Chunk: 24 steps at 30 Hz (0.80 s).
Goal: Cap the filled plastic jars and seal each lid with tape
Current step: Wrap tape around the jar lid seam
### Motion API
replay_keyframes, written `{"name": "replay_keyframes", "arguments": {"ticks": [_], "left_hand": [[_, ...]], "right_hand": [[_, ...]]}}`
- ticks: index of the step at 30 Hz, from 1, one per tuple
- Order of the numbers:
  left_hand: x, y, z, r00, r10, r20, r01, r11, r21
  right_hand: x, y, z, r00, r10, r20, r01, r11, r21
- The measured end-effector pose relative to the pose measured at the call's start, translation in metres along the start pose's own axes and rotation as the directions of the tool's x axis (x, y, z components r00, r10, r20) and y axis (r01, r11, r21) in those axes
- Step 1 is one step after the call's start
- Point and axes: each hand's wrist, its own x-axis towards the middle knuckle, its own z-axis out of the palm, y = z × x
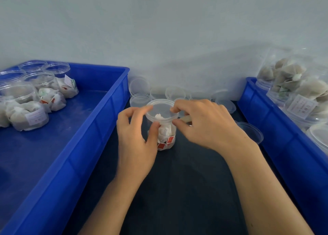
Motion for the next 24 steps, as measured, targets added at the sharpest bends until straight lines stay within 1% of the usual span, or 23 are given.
{"name": "replay_keyframes", "arguments": {"ticks": [1,3,4,5,7,9,11,14,17,20,24], "left_hand": [[0.002,-0.006,0.001,0.994,-0.071,0.084,0.081,0.991,-0.109],[0.002,-0.012,0.005,0.947,-0.166,0.273,0.253,0.912,-0.322],[0.002,-0.015,0.008,0.930,-0.174,0.323,0.300,0.867,-0.397],[0.002,-0.016,0.011,0.928,-0.170,0.330,0.313,0.837,-0.449],[0.001,-0.019,0.015,0.948,-0.166,0.272,0.286,0.820,-0.497],[0.002,-0.022,0.017,0.964,-0.159,0.211,0.245,0.841,-0.483],[0.001,-0.020,0.017,0.973,-0.164,0.163,0.221,0.866,-0.449],[0.000,-0.015,0.018,0.973,-0.205,0.103,0.230,0.861,-0.453],[0.003,-0.010,0.016,0.962,-0.264,0.070,0.268,0.857,-0.441],[0.005,-0.007,0.013,0.963,-0.265,0.044,0.260,0.880,-0.398],[0.005,-0.007,0.013,0.956,-0.289,0.057,0.288,0.878,-0.382]], "right_hand": [[0.000,-0.001,0.000,1.000,0.000,-0.003,0.000,1.000,-0.003],[0.000,-0.002,0.000,1.000,-0.001,-0.004,0.000,1.000,-0.008],[0.000,-0.002,0.000,1.000,-0.001,-0.001,0.001,1.000,-0.010],[0.000,-0.003,-0.001,1.000,-0.001,0.003,0.001,1.000,-0.013],[0.000,-0.004,-0.003,1.000,-0.002,0.016,0.002,1.000,-0.021],[-0.001,-0.004,-0.004,0.999,-0.003,0.032,0.004,1.000,-0.018],[-0.001,-0.004,-0.005,0.998,-0.008,0.058,0.007,1.000,0.024],[-0.001,-0.006,-0.006,0.996,-0.018,0.088,0.009,0.994,0.108],[-0.001,-0.008,-0.007,0.995,-0.033,0.094,0.021,0.992,0.122],[-0.001,-0.007,-0.007,0.995,-0.033,0.095,0.021,0.992,0.126],[0.000,0.005,-0.001,0.991,0.020,0.133,-0.049,0.974,0.220]]}}
